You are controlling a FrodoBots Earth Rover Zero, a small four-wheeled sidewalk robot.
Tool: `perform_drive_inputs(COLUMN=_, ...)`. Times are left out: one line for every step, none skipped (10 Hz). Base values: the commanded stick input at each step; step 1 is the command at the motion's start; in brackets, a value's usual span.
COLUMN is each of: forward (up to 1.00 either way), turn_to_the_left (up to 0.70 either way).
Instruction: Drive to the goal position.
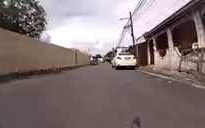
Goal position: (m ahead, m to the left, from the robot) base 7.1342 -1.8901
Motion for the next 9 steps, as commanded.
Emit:
perform_drive_inputs(forward=0.7, turn_to_the_left=0.0)
perform_drive_inputs(forward=0.7, turn_to_the_left=0.0)
perform_drive_inputs(forward=0.7, turn_to_the_left=0.0)
perform_drive_inputs(forward=0.7, turn_to_the_left=0.0)
perform_drive_inputs(forward=0.7, turn_to_the_left=0.0)
perform_drive_inputs(forward=0.7, turn_to_the_left=0.0)
perform_drive_inputs(forward=0.7, turn_to_the_left=0.0)
perform_drive_inputs(forward=0.7, turn_to_the_left=0.0)
perform_drive_inputs(forward=0.7, turn_to_the_left=0.0)
